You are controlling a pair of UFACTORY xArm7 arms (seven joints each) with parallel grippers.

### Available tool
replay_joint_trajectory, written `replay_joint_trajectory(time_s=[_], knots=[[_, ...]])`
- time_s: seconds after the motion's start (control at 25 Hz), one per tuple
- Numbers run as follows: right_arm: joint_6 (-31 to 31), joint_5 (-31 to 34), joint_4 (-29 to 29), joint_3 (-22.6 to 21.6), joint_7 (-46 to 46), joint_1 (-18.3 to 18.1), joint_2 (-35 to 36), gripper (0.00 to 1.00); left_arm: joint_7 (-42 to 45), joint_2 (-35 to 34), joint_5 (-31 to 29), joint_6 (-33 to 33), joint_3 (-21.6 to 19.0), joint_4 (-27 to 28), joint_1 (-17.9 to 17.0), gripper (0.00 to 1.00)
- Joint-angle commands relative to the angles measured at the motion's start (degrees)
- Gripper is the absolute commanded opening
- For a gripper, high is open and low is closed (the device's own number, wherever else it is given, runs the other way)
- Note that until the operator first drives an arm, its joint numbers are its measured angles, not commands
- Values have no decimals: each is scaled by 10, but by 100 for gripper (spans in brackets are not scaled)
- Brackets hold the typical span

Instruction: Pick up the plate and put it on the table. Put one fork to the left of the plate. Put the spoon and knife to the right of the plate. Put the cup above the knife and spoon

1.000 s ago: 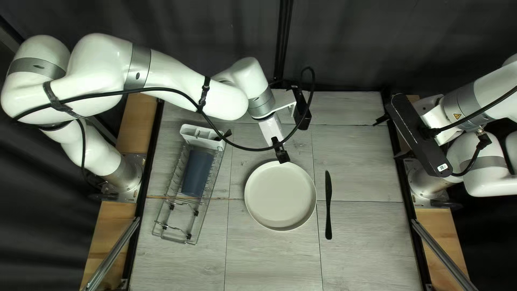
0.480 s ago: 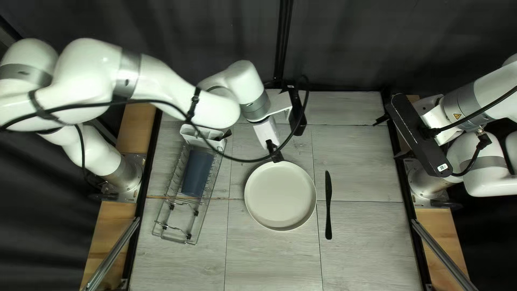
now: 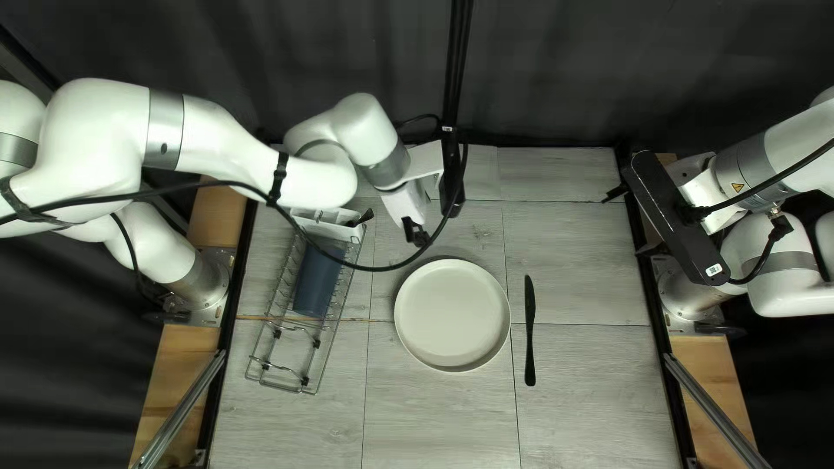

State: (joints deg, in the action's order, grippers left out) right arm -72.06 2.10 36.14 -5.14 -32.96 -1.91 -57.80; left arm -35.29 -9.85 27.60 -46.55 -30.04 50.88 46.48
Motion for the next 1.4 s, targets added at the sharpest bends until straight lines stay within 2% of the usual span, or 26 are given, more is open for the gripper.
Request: replay_joint_trajectory(time_s=[0.04,0.36,0.72,1.0,1.4], knots=[[0,0,0,0,0,0,0,100,-86,4,3,-91,28,42,-1,100],[0,0,0,0,0,0,0,100,-168,22,-4,-131,44,44,5,100],[0,0,0,0,0,0,0,100,-164,84,-106,-225,34,105,3,100],[0,0,0,0,0,0,0,100,-218,77,-116,-264,46,91,13,100],[0,0,0,0,0,0,0,100,-284,90,-138,-250,56,62,21,100]])
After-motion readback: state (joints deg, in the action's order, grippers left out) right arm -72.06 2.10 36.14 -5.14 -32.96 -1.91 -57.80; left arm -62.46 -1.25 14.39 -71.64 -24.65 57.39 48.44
